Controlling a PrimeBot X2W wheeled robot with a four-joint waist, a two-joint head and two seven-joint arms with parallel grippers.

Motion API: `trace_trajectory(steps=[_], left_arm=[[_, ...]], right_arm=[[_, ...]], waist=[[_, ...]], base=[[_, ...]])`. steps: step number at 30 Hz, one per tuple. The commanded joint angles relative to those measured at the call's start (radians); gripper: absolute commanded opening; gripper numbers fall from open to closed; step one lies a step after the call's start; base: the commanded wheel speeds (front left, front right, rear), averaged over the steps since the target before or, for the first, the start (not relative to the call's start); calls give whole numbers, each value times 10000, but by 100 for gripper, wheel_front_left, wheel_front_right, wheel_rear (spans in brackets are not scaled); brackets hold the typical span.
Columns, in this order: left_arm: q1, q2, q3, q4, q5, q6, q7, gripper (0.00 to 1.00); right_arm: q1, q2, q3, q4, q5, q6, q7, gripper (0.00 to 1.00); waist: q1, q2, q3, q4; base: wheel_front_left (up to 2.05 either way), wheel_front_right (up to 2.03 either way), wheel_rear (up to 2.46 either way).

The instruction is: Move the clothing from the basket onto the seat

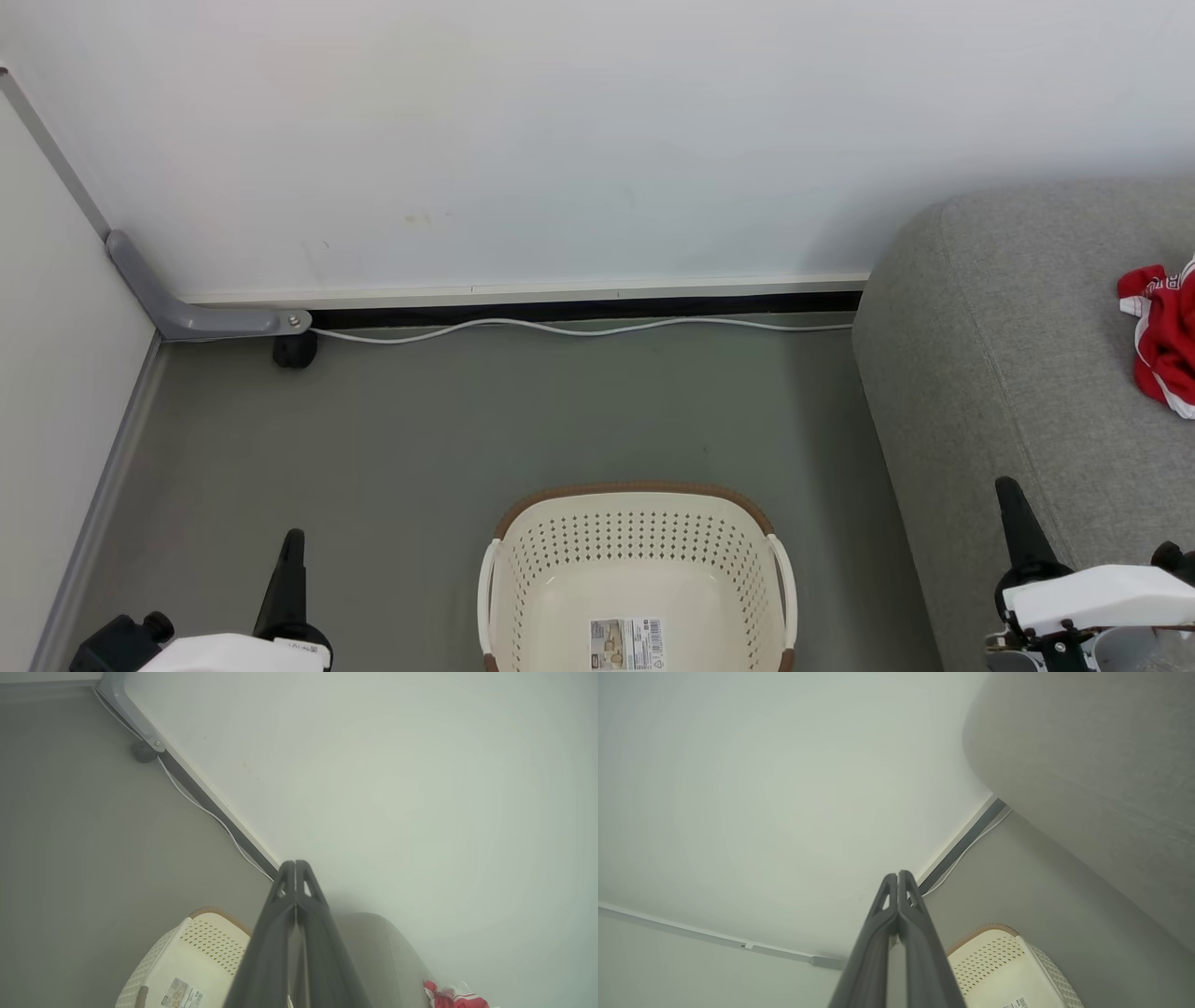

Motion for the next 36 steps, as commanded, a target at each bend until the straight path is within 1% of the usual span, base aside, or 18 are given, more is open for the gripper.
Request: trace_trajectory(steps=[1,36], left_arm=[[-615,175,259,-344,-542,-83,106,0],[-1021,213,482,-695,-4376,-147,1105,0]], right_arm=[[-227,-66,1,-398,480,10,153,0],[-178,127,-717,-975,4057,14,1153,0]], waist=[[0,0,1,-4],[0,0,18,-49]], base=[[0,0,0],[0,0,0]])
